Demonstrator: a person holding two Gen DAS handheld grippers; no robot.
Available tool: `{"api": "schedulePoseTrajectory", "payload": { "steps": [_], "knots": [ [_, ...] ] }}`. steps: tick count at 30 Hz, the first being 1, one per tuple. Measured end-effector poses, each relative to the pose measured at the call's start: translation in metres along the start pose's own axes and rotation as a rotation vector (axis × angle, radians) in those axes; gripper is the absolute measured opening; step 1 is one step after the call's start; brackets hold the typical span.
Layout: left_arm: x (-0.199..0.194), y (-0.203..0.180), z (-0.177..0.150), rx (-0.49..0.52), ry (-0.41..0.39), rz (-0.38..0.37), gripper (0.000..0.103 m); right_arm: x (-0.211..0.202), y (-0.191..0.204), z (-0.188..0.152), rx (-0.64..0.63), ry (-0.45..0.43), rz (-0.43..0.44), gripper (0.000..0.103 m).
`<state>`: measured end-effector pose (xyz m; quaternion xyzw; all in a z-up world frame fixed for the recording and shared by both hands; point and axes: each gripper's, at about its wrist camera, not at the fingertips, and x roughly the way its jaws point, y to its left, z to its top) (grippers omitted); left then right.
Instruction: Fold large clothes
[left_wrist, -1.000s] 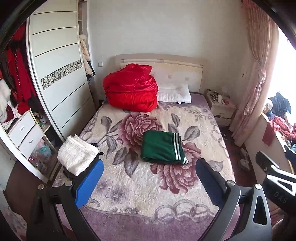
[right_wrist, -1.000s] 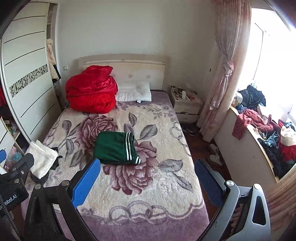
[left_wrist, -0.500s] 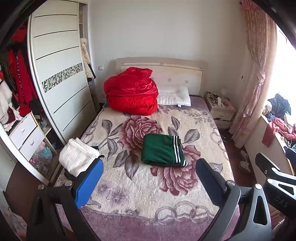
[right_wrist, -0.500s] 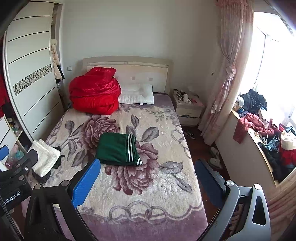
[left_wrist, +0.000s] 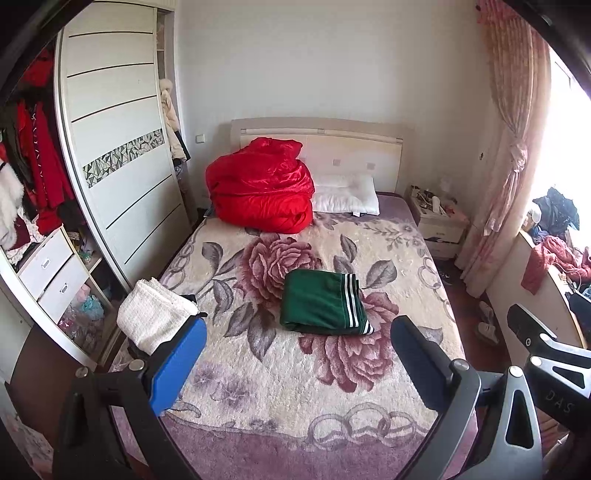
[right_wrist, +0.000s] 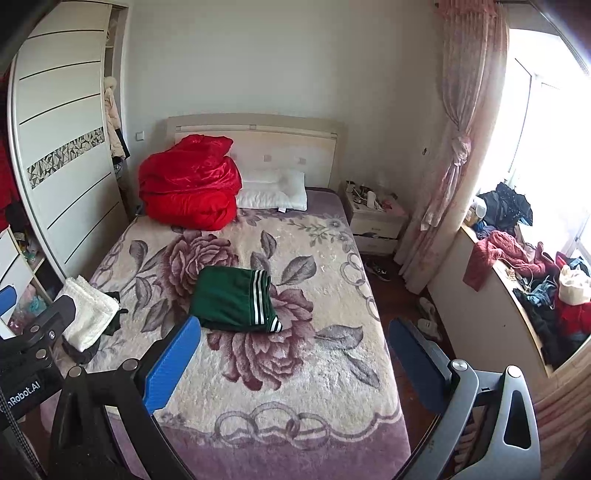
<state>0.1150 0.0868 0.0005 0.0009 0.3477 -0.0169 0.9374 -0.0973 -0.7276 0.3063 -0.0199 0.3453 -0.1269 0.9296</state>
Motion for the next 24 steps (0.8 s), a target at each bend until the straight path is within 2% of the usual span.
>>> {"api": "schedulePoseTrajectory", "payload": {
  "steps": [24],
  "knots": [
    [-0.0067,0.0000,0.0030,-0.003,-0.021,0.024,0.103,-0.0033,-0.0012,-0.0030,0.008,0.011,0.000,0.103]
  ]
}}
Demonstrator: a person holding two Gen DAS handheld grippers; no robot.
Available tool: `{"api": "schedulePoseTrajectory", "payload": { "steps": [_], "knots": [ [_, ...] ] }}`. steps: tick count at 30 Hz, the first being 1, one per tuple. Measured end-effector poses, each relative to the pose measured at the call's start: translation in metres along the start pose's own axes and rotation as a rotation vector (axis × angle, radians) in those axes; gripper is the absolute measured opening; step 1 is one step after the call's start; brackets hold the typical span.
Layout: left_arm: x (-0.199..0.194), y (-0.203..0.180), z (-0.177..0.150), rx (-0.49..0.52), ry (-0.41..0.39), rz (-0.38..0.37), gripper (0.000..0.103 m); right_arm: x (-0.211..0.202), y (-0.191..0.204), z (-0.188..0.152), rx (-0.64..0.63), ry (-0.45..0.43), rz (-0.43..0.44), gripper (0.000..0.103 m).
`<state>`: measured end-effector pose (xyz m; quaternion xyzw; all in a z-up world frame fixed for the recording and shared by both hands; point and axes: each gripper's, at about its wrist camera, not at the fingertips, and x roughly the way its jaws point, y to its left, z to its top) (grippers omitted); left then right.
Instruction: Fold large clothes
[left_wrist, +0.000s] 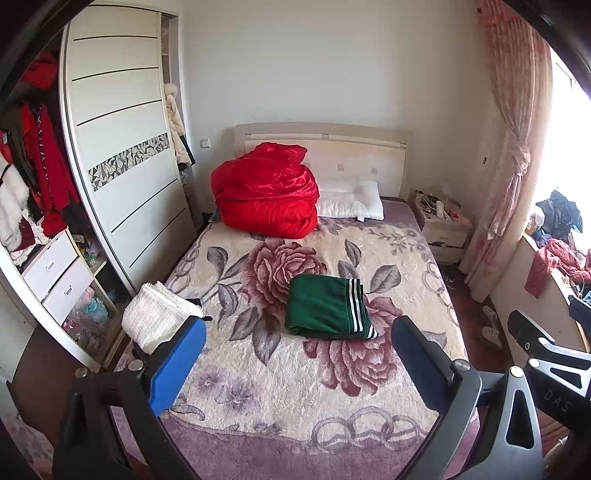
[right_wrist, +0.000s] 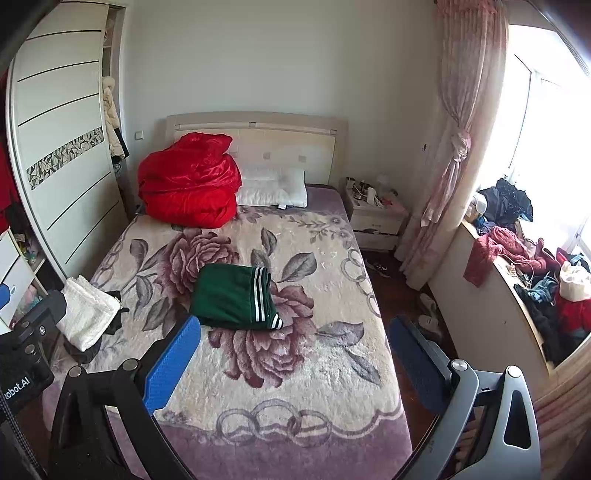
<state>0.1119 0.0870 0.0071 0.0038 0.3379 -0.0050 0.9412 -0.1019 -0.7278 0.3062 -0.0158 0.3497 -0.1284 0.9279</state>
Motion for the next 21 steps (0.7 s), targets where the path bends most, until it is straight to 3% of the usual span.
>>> {"api": "schedulePoseTrajectory", "payload": {
  "steps": [21],
  "knots": [
    [-0.0015,-0.0015,0.0011,0.001,-0.005,0.006,0.103,-0.0075,-0.0024,-0.0067,0.006,-0.003,-0.010,0.103]
  ]
}}
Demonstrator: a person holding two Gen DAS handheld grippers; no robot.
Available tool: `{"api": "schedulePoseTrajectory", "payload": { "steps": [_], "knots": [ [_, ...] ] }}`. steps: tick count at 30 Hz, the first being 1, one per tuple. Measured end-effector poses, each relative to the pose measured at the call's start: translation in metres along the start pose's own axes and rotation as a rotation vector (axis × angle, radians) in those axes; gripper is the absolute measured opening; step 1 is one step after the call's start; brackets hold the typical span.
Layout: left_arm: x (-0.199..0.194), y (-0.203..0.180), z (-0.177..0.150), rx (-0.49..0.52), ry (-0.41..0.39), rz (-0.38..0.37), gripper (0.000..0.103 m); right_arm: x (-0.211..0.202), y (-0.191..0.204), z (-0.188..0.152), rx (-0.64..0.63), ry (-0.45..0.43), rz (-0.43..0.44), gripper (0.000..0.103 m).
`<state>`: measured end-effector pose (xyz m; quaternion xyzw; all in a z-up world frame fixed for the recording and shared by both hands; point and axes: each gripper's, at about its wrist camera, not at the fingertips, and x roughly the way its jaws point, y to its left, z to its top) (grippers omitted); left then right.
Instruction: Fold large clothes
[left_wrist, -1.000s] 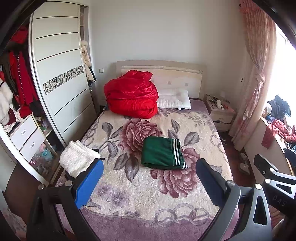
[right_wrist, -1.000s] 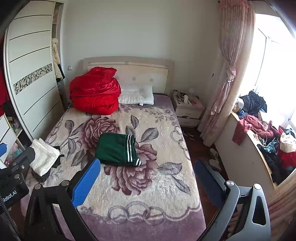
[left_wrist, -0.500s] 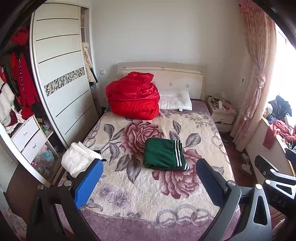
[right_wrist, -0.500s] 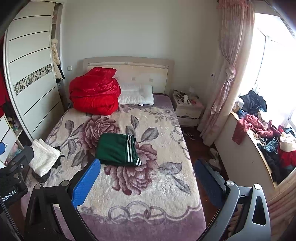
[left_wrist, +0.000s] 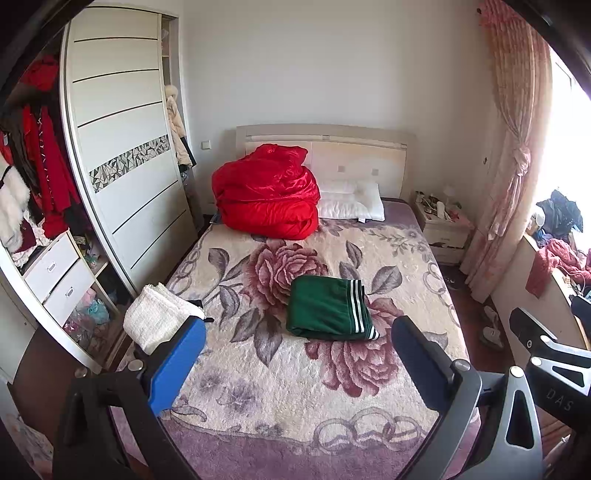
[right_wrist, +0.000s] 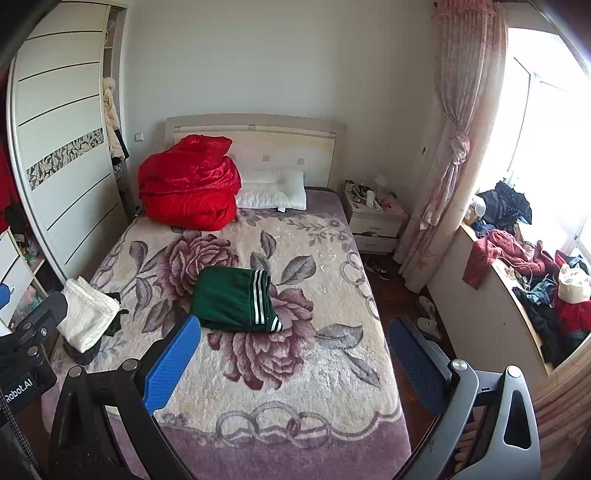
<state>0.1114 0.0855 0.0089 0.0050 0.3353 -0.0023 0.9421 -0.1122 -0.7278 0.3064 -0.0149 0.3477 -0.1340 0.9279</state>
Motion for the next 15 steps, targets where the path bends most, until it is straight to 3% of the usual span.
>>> {"api": "schedulePoseTrajectory", "payload": {
  "steps": [15],
  "knots": [
    [-0.0027,0.0015,-0.0016,0.002,-0.008,0.008,0.103,-0.0009,0.0060,0.0040,-0.008,-0.001,0.010,0.103]
  ]
}}
